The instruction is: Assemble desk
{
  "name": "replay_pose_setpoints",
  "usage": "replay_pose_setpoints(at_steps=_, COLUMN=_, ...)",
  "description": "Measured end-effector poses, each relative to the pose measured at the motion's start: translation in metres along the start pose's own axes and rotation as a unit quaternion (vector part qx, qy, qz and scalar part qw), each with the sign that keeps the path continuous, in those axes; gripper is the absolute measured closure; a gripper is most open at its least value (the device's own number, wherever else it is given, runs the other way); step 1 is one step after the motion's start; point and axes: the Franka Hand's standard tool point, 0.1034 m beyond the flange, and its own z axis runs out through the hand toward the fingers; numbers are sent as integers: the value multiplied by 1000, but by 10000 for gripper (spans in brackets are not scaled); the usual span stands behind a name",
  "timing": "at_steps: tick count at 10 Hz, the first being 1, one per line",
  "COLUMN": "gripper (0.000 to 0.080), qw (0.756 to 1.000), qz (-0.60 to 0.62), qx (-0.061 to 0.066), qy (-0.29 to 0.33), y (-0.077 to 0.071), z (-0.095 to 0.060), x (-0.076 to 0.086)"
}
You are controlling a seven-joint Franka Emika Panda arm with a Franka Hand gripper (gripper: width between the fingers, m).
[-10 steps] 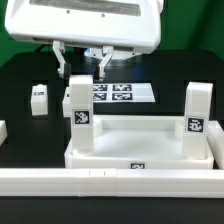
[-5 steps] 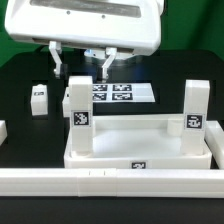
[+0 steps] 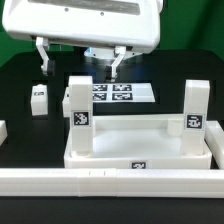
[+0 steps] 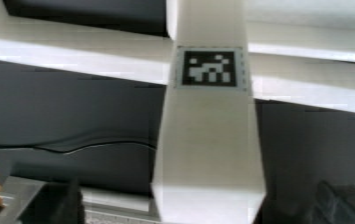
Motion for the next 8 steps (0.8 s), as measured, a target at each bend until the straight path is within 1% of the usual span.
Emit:
replay_pose_setpoints(at_steps=1, gripper=152, qw=1000, qz=-1, qx=4, qy=-9, y=4, z=-5, x=5)
replay_pose_setpoints(at_steps=2, gripper=150, qw=1000, qz=-2, qx=5, qy=-8, y=5, z=-7, x=11)
replay_pose_setpoints(at_steps=4, gripper=150, qw=1000, qz=-3, qx=10, qy=-23, y=2, z=-4, x=7)
replay_pose_setpoints(at_steps=5, gripper=150, qw=1000, qz=-3, qx=9, qy=-23, y=2, z=-3, x=6)
replay_pose_setpoints(at_steps=6, gripper=150, qw=998, qz=-1, qx=20, qy=-54, y=-2, z=1, x=-1)
replay_pose_setpoints(at_steps=7, gripper=150, qw=994, qz=1, qx=36, qy=-101, y=-7, z=2, x=-1)
replay_pose_setpoints(at_steps=8, gripper=150, qw=990, qz=3, qx=47, qy=-130, y=-10, z=3, x=7)
